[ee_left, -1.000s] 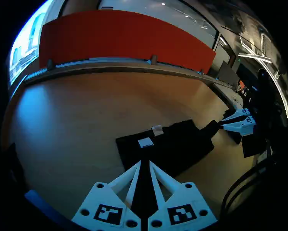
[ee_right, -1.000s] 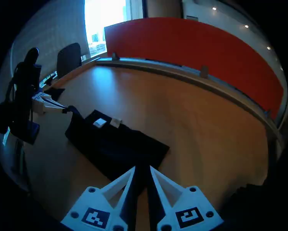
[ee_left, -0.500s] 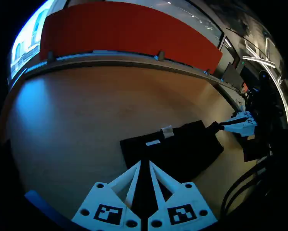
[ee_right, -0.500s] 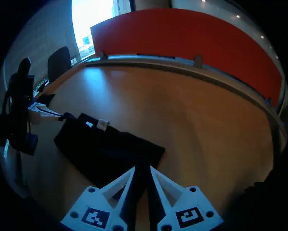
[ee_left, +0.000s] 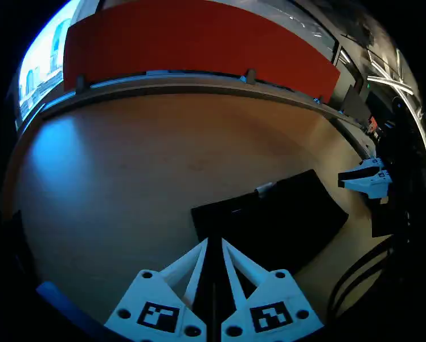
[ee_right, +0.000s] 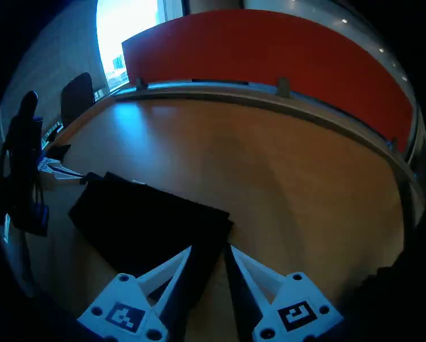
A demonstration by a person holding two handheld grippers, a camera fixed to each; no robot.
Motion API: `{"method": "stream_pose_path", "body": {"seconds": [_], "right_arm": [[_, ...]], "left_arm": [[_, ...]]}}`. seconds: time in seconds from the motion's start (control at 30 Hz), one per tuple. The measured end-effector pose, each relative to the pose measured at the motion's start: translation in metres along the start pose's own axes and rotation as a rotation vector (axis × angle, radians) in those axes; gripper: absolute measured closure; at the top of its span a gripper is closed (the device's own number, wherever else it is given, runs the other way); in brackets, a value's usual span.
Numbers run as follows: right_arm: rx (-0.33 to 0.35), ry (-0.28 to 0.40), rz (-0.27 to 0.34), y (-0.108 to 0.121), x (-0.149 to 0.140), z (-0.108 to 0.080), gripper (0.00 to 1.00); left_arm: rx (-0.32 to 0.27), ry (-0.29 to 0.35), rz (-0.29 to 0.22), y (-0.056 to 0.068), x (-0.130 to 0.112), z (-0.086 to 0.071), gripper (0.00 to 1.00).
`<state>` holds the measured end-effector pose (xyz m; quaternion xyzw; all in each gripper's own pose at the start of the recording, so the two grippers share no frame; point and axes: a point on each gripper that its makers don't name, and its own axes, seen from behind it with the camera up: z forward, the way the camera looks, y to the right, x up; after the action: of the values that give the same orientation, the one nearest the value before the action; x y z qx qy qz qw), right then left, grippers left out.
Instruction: Fold towel
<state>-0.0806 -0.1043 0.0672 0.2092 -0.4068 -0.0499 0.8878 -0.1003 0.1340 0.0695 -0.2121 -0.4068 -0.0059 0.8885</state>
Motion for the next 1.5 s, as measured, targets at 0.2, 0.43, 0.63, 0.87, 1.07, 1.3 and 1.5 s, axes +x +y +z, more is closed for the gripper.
{"method": "stream_pose_path", "body": {"seconds": [0.2,0.43,0.63,0.87,1.07,1.3,1.5], "right_arm": [[-0.008,0.001,-0.004,0.001,0.0,-0.002,0.33],[-0.009,0.002,-0.004,0.0,-0.001,-0.005,0.33],[-0.012,0.004,-0.006,0.0,-0.001,-0.008,0.33],[-0.006,0.006,-0.005,-0.002,-0.005,-0.014,0.26],[0.006,0.008,-0.002,-0.006,-0.009,-0.02,0.19],[0.005,0.008,-0.013,-0.007,-0.016,-0.028,0.19],[0.006,0.016,-0.011,-0.01,-0.021,-0.035,0.19]], "left_arm": [[0.03,0.0,0.008,-0.007,0.003,-0.002,0.37],[0.026,0.005,0.008,-0.005,0.006,-0.005,0.09],[0.025,0.006,0.004,-0.003,0.006,-0.009,0.09],[0.031,0.013,-0.003,-0.001,0.002,-0.018,0.08],[0.042,0.023,-0.007,0.0,-0.002,-0.028,0.08],[0.062,0.038,-0.01,0.001,-0.009,-0.042,0.08],[0.08,0.056,0.0,0.004,-0.016,-0.058,0.08]]}}
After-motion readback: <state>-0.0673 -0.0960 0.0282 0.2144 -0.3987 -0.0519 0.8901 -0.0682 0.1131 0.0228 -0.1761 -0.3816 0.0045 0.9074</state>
